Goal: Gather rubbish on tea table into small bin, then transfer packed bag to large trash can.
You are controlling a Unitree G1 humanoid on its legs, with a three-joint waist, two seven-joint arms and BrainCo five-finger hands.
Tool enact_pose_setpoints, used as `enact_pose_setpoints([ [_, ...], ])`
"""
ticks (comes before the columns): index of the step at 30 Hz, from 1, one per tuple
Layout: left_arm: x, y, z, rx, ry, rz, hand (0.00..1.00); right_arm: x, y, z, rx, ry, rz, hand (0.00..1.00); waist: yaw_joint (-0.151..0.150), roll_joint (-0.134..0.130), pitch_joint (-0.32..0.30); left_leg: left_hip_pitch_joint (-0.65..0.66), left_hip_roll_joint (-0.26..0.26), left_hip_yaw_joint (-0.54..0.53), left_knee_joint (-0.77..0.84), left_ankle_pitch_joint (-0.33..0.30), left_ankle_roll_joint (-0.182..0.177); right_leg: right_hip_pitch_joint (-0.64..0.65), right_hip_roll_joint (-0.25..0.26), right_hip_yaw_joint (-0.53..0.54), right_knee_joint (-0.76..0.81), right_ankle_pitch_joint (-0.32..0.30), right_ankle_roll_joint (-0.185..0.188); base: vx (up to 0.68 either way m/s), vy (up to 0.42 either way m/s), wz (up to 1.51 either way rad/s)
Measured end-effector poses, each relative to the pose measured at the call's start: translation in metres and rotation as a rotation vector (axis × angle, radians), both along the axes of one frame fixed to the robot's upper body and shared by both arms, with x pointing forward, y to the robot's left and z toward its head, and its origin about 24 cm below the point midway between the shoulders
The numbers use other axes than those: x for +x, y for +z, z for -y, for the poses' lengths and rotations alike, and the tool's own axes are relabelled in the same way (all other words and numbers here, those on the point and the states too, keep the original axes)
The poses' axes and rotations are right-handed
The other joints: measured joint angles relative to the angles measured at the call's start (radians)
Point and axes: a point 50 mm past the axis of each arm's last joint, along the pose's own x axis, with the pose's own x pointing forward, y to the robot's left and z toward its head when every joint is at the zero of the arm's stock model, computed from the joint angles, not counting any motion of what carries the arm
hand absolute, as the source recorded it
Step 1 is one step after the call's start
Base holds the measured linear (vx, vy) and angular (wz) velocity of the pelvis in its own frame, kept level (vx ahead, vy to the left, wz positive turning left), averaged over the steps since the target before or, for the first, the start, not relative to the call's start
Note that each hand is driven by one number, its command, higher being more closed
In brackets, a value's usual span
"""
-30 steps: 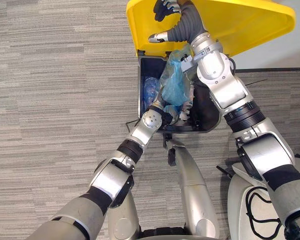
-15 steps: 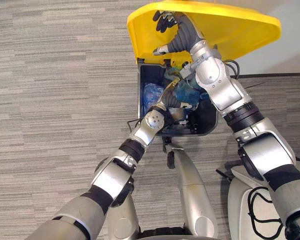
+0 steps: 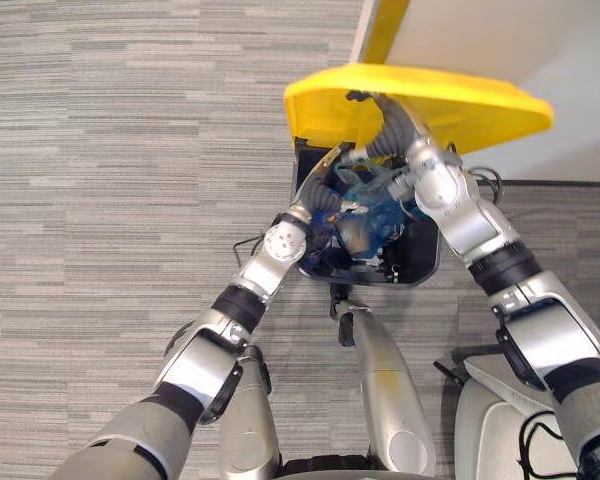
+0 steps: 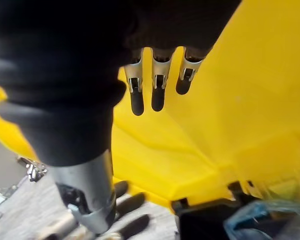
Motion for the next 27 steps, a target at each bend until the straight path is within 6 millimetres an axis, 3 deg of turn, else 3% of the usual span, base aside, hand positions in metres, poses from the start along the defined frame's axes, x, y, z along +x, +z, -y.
enact_pose_setpoints([
  [1,-0.001,-0.002,-0.003,-0.002,0.002,-0.006,0.0,0.0,-0.004,0.002,-0.005,-0.006,-0.01,0.0,0.003,0.0,-0.003,0.0,-0.001,-0.002,-0.002,0.002,0.0,0.0,-0.001,-0.001,0.0,0.0,0.0,-0.01,-0.054,0.23],
  [4,-0.012,-0.025,-0.041,-0.068,0.058,-0.077,0.0,-0.004,-0.045,0.036,-0.059,-0.103,-0.143,0.0,0.014,0.001,-0.009,0.022,-0.005,-0.043,-0.012,0.012,-0.008,0.047,-0.007,-0.036,-0.016,-0.002,-0.001,0.0,-0.038,0.29],
  [6,-0.03,-0.051,-0.079,-0.139,0.14,-0.148,0.0,-0.015,-0.078,0.065,-0.052,-0.179,-0.248,0.0,0.017,0.002,-0.009,0.069,-0.001,-0.067,-0.036,0.022,-0.008,0.112,-0.009,-0.058,-0.038,-0.006,0.001,-0.02,-0.022,0.32],
  [8,-0.042,-0.067,-0.103,-0.156,0.203,-0.194,0.0,-0.023,-0.092,0.08,-0.048,-0.219,-0.292,0.0,0.016,0.011,-0.014,0.087,-0.001,-0.075,-0.048,0.023,-0.007,0.138,-0.011,-0.068,-0.054,-0.01,0.008,-0.02,-0.003,0.2],
  [10,-0.067,-0.096,-0.137,-0.163,0.309,-0.286,0.0,-0.036,-0.114,0.098,-0.03,-0.273,-0.362,0.0,0.023,0.02,-0.054,0.094,-0.011,-0.085,-0.082,0.038,0.005,0.144,-0.016,-0.075,-0.065,-0.011,0.01,0.01,-0.022,0.19],
  [12,-0.084,-0.115,-0.15,-0.163,0.353,-0.351,0.0,-0.043,-0.127,0.107,-0.016,-0.307,-0.403,0.0,0.033,0.031,-0.062,0.129,-0.014,-0.086,-0.119,0.059,0.001,0.17,-0.021,-0.08,-0.071,-0.014,0.014,0.06,-0.023,0.16],
  [16,-0.113,-0.156,-0.162,-0.137,0.429,-0.514,0.0,-0.053,-0.145,0.118,0.01,-0.353,-0.458,0.0,0.043,0.06,-0.099,0.166,-0.014,-0.094,-0.152,0.071,0.001,0.2,-0.026,-0.091,-0.07,-0.021,0.023,0.06,-0.001,0.09],
  [20,-0.139,-0.189,-0.167,-0.073,0.469,-0.664,0.0,-0.057,-0.163,0.112,0.082,-0.366,-0.51,0.0,0.044,0.059,-0.116,0.206,-0.013,-0.094,-0.171,0.074,0.003,0.229,-0.025,-0.09,-0.068,-0.028,0.033,0.01,0.001,0.01],
  [24,-0.165,-0.211,-0.168,-0.041,0.496,-0.775,0.0,-0.07,-0.193,0.095,0.136,-0.347,-0.597,0.0,0.046,0.044,-0.144,0.247,-0.012,-0.086,-0.174,0.074,0.003,0.263,-0.022,-0.084,-0.065,-0.031,0.039,0.0,-0.002,-0.03],
  [27,-0.172,-0.217,-0.168,-0.048,0.499,-0.805,0.0,-0.083,-0.214,0.083,0.177,-0.336,-0.665,0.0,0.049,0.022,-0.153,0.293,-0.012,-0.073,-0.169,0.07,0.005,0.303,-0.017,-0.071,-0.072,-0.035,0.046,-0.03,-0.002,-0.1],
])
